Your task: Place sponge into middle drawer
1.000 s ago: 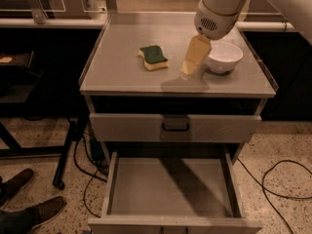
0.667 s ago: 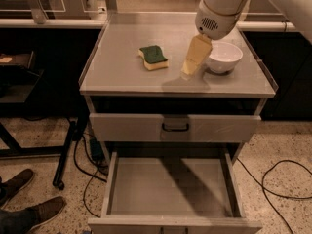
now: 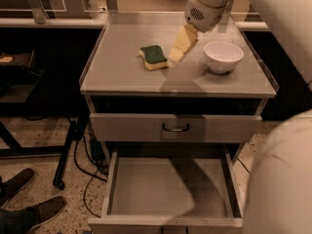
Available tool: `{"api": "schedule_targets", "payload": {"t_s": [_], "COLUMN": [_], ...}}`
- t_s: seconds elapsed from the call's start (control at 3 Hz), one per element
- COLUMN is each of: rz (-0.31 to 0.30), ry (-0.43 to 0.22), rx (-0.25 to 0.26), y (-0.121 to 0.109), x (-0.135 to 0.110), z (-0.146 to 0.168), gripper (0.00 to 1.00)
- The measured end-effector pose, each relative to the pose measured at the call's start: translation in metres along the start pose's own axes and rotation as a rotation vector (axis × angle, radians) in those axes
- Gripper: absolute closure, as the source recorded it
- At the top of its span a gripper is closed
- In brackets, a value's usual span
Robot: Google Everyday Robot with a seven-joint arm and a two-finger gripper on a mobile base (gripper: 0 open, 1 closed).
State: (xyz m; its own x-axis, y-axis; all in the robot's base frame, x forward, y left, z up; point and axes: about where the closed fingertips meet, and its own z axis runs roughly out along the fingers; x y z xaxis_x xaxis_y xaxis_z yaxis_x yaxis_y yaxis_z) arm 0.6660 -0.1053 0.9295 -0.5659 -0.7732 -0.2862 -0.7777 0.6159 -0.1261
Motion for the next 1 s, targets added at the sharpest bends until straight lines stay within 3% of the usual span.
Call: {"api": "schedule_targets", "payload": {"t_s": [0.33,0.67,1.0], "rz": [0.006,0.051,0.119], "ry": [-0.039,-0.067,-0.105], "rx": [0.014,-0.039,-0.112], "y": [-0.009,-0.002,0.000], "x": [-0.010,-0.022,-0.069], "z": [-0.007,0.007,0.033], "gripper": [0.00,0.00,0.00]}}
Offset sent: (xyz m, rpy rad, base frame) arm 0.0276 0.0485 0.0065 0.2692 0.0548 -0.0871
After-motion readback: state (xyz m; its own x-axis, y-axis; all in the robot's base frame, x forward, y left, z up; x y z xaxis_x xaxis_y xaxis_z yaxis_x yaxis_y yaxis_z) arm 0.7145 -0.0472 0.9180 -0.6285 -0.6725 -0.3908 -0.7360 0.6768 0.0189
